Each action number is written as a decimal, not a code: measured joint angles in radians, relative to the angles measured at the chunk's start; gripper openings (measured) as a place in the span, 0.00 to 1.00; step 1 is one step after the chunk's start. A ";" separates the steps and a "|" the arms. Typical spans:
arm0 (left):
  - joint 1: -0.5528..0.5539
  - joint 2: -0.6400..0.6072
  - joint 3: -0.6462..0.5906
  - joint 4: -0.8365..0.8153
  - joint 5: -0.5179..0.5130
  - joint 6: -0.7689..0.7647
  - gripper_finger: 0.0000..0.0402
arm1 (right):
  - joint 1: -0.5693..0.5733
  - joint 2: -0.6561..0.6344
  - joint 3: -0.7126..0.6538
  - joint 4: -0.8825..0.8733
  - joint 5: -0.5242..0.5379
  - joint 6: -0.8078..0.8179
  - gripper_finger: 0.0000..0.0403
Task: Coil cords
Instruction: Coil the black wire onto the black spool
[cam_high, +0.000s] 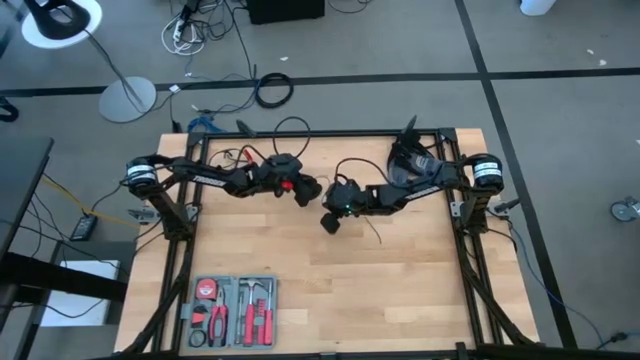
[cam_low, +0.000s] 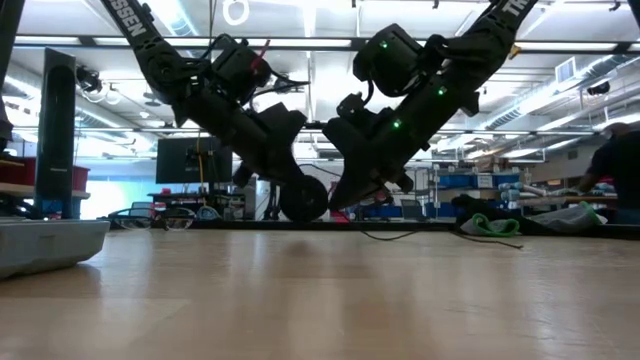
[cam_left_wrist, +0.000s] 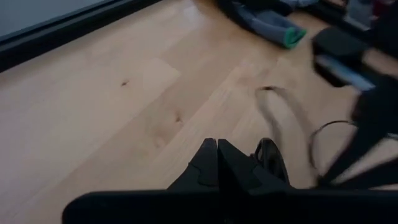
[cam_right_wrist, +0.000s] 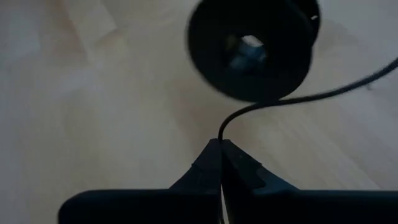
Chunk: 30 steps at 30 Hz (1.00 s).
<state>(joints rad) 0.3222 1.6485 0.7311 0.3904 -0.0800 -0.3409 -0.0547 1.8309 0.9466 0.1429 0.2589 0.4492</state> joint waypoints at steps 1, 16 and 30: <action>-0.003 0.000 0.000 -0.010 -0.014 0.001 0.00 | 0.003 0.000 0.000 -0.001 -0.001 0.000 0.01; -0.063 0.001 -0.001 -0.070 -0.189 0.072 0.00 | 0.014 0.000 0.000 -0.003 -0.031 -0.024 0.08; -0.060 -0.001 -0.112 0.093 -0.187 0.019 0.00 | 0.003 -0.111 0.000 -0.226 -0.126 -0.051 0.31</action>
<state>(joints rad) 0.2619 1.6478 0.6191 0.4831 -0.2671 -0.3218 -0.0514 1.7196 0.9463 -0.0836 0.1325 0.3984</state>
